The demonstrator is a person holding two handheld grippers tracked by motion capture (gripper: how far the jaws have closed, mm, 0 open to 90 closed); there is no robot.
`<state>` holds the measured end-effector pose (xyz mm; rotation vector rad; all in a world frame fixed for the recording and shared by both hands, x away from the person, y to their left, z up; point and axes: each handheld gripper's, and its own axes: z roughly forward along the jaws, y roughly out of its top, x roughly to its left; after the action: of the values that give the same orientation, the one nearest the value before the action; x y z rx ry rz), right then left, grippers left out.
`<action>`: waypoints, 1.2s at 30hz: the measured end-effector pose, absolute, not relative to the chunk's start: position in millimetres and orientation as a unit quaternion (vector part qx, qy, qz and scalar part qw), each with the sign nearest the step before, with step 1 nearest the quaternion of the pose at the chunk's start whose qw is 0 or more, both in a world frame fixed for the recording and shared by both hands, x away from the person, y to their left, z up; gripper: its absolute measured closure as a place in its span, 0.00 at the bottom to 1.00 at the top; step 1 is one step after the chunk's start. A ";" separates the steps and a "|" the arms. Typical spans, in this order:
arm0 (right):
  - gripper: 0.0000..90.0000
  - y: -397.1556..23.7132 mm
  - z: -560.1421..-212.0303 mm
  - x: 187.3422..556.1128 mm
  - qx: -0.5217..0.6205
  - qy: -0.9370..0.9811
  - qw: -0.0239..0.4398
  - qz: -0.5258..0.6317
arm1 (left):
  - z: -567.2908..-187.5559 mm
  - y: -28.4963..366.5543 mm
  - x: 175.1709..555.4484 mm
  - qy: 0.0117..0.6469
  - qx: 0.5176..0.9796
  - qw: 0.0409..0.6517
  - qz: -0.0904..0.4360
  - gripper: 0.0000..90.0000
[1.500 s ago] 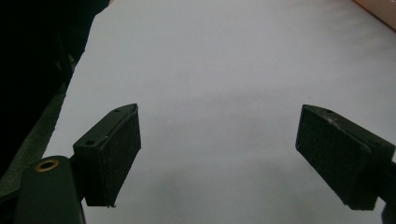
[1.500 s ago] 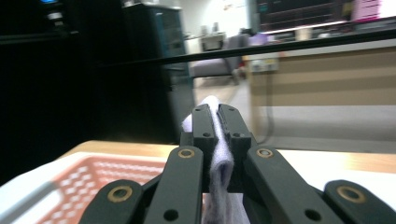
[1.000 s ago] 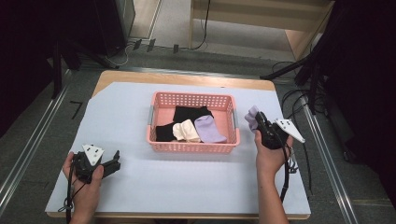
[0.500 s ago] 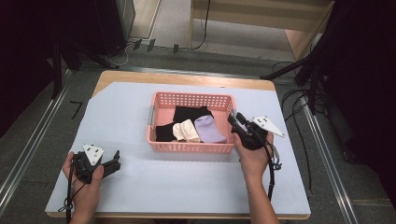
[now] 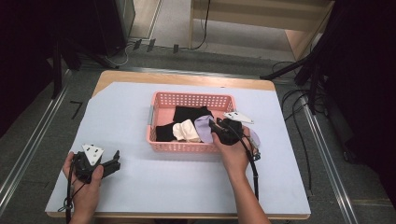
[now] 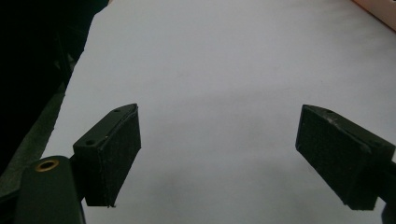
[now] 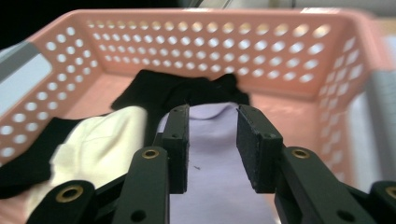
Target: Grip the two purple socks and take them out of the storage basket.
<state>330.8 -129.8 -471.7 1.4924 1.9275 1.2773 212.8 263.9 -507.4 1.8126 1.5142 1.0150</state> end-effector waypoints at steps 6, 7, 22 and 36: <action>0.70 -123.0 -475.5 339.8 0.558 0.701 0.172 0.409 | -507.6 263.7 212.9 0.565 0.677 0.282 0.378 0.17; 0.70 -121.3 -475.9 341.5 0.563 0.705 0.168 0.398 | -507.7 263.7 213.0 0.565 0.677 0.282 0.378 0.17; 0.59 -103.9 -483.0 360.7 0.636 0.703 0.041 0.316 | -507.6 264.1 212.9 0.566 0.675 0.284 0.378 0.17; 0.87 -94.2 -484.2 364.9 0.633 0.739 0.080 0.214 | -507.6 264.0 212.9 0.566 0.676 0.284 0.377 0.17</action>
<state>364.9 -94.2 -484.2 1.8938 2.2107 0.6404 212.9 264.0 -507.6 1.8094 1.5158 1.0079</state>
